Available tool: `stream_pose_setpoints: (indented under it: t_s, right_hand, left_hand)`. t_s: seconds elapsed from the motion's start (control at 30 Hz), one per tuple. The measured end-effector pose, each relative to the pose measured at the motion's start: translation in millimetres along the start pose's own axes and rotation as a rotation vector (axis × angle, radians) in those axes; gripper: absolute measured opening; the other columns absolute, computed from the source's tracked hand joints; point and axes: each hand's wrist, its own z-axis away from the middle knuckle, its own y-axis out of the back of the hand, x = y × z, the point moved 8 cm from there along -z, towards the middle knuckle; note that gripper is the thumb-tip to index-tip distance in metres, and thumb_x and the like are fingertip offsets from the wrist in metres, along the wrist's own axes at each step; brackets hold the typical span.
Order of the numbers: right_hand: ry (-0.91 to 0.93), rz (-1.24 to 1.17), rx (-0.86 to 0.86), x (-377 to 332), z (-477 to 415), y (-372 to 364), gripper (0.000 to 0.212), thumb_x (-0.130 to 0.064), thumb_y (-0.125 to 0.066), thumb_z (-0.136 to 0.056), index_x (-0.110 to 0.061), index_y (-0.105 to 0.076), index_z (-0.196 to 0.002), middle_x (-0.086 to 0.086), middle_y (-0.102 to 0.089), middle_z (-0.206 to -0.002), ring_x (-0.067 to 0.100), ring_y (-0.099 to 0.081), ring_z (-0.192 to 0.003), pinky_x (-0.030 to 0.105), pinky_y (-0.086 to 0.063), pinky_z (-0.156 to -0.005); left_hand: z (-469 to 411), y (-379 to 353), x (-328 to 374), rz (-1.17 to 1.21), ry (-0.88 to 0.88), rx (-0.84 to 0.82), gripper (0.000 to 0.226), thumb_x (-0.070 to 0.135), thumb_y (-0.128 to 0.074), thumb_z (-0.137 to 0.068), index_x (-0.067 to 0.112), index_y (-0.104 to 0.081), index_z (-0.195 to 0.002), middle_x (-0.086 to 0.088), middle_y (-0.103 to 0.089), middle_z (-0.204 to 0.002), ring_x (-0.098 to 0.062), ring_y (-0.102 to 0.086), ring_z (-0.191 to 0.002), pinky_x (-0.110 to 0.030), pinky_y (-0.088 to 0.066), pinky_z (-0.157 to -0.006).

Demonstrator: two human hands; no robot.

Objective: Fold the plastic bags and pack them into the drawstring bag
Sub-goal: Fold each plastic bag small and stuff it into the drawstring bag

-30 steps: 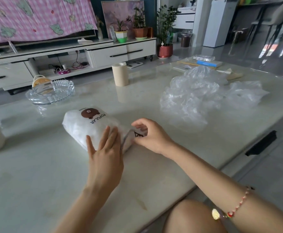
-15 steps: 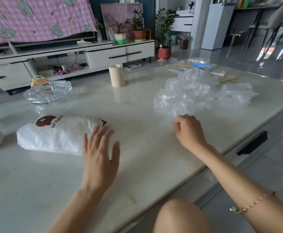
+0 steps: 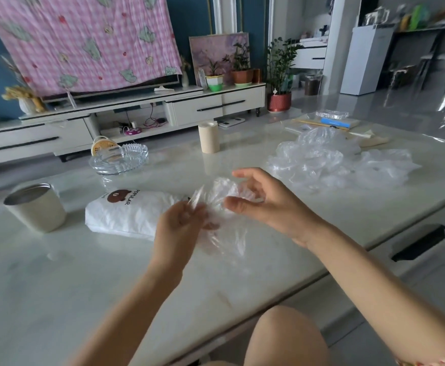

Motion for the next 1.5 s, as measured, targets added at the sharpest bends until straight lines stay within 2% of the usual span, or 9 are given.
stream_pose_setpoints:
  t_s: [0.3,0.5,0.63,0.8,0.87,0.97,1.13,1.37,1.5]
  right_hand:
    - [0.011,0.243,0.264,28,-12,3,0.007,-0.015,-0.059,-0.089,-0.009,-0.061,-0.086,-0.005,-0.060,-0.066,0.006,-0.053,-0.059,0.016,-0.040,-0.060]
    - [0.071,0.616,0.032,37,-40,-28,0.032,-0.025,-0.058,-0.092,-0.010,-0.058,-0.119,0.008,-0.059,-0.113,0.023,-0.054,-0.107,0.035,-0.042,-0.094]
    - [0.129,0.586,0.225,26,-17,-12,0.028,-0.018,-0.057,-0.091,-0.009,-0.057,-0.118,0.009,-0.055,-0.117,0.022,-0.050,-0.111,0.024,-0.036,-0.093]
    - [0.164,0.639,0.008,37,44,-56,0.033,-0.021,-0.043,-0.098,-0.015,-0.047,-0.130,0.000,-0.051,-0.130,0.012,-0.047,-0.120,0.020,-0.034,-0.101]
    - [0.116,0.757,-0.116,62,54,-64,0.048,-0.034,-0.036,-0.099,-0.016,-0.030,-0.143,-0.003,-0.035,-0.147,0.010,-0.032,-0.134,0.016,-0.018,-0.108]
    - [0.035,0.862,-0.286,99,55,-53,0.070,-0.059,-0.013,-0.091,-0.023,-0.008,-0.150,-0.007,0.000,-0.158,0.002,0.007,-0.141,0.010,0.015,-0.103]
    - [0.055,1.005,-0.395,121,44,-43,0.093,-0.073,0.011,-0.068,-0.030,-0.002,-0.150,-0.019,0.016,-0.148,0.000,0.016,-0.139,0.013,0.017,-0.103]
    - [-0.058,0.309,-0.109,88,42,-12,0.030,-0.030,-0.054,-0.093,-0.025,-0.055,-0.123,-0.019,-0.050,-0.124,-0.015,-0.044,-0.113,0.007,-0.032,-0.099]
    - [-0.085,0.339,-0.350,71,64,-36,0.077,-0.060,-0.065,-0.069,-0.032,-0.036,-0.135,-0.023,-0.034,-0.136,-0.011,-0.032,-0.125,0.016,-0.028,-0.107]
  left_hand:
    - [23,12,-47,0.290,0.355,-0.106,0.013,-0.010,-0.054,-0.085,-0.002,-0.058,-0.094,-0.015,-0.067,-0.080,-0.014,-0.065,-0.061,-0.020,-0.053,-0.055]
    - [48,5,-72,-0.276,0.526,-0.294,0.014,0.018,-0.055,-0.094,0.003,-0.055,-0.096,-0.009,-0.064,-0.072,-0.015,-0.060,-0.048,-0.020,-0.046,-0.042]
    - [43,27,-30,-1.219,0.095,-0.214,0.039,0.048,-0.043,-0.094,0.013,-0.059,-0.088,-0.005,-0.066,-0.088,-0.023,-0.063,-0.081,-0.027,-0.047,-0.067]
    - [53,-22,5,-0.840,-0.626,-0.230,0.030,0.024,-0.039,-0.093,0.014,-0.066,-0.100,0.000,-0.068,-0.100,-0.015,-0.060,-0.098,-0.023,-0.045,-0.079]
    - [51,-41,-31,-0.944,-0.572,-0.455,0.053,0.041,-0.022,-0.095,0.015,-0.058,-0.123,-0.002,-0.056,-0.132,-0.016,-0.042,-0.132,-0.020,-0.022,-0.111]
    - [43,-29,-81,-1.135,-0.412,-0.538,0.096,0.075,0.015,-0.074,0.025,-0.016,-0.149,0.008,0.005,-0.154,-0.011,0.007,-0.144,-0.020,0.019,-0.108]
    - [43,-20,-102,-1.186,-0.249,-0.568,0.113,0.089,0.023,-0.050,0.031,0.012,-0.146,0.014,0.025,-0.147,-0.007,0.026,-0.138,-0.029,0.022,-0.111]
    - [56,-27,-76,-0.851,-0.634,-0.487,0.054,0.066,-0.038,-0.088,0.028,-0.056,-0.122,-0.001,-0.043,-0.144,-0.016,-0.029,-0.139,-0.036,-0.014,-0.113]
    - [45,-34,-63,-0.774,-0.603,-0.408,0.045,0.046,-0.033,-0.096,0.017,-0.067,-0.092,0.000,-0.069,-0.110,-0.016,-0.061,-0.107,-0.030,-0.037,-0.102]
